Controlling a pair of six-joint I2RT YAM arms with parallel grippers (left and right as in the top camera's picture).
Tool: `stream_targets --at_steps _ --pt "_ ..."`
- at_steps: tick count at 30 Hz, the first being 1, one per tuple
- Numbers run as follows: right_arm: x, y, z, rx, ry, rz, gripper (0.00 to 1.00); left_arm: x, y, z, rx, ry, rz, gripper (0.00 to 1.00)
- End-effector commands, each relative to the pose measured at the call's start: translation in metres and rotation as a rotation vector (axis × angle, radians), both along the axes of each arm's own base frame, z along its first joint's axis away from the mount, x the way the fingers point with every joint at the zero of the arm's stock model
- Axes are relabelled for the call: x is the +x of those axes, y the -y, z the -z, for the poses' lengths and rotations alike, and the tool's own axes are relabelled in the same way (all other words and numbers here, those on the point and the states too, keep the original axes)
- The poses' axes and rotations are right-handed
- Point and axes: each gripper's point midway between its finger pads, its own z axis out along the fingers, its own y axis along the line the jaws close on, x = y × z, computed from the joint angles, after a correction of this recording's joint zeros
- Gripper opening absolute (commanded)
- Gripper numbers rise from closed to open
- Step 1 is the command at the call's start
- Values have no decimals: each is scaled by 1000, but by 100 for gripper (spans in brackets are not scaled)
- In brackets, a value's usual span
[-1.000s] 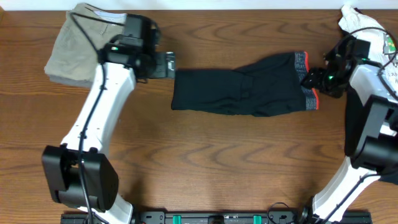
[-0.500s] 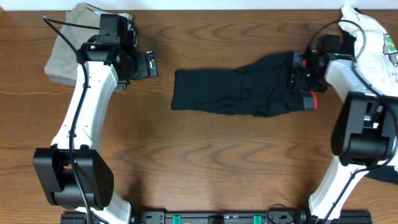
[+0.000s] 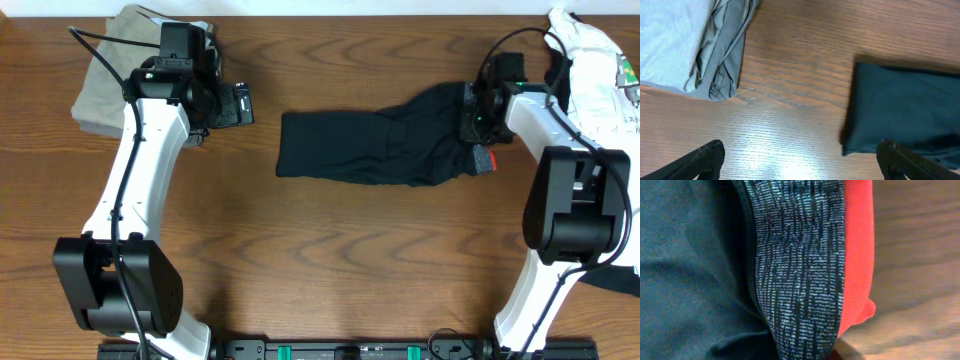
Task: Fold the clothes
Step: 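Fold the waistband end with right gripper leftward over the pants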
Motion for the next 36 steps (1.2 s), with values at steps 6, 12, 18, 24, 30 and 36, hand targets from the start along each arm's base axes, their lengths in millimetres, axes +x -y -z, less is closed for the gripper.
stream_targets --at_steps 6,12,18,24,30,36 --pt "-37 72 35 -15 -139 102 1 1 -2 -1 7 3 1 98" --pt "-33 89 12 29 -141 87 1 1 -2 -1 7 3 1 98" --pt "-14 74 -37 102 -113 18 1 1 -2 -1 7 3 1 98" --pt "3 37 -93 149 -83 -80 1 1 -2 -1 7 2 1 98" --pt "11 -27 -128 137 -65 -223 1 0 -2 1 7 -5 1 98" --pt "15 -102 -131 134 -40 -340 1 0 -2 5 8 -14 2 98"
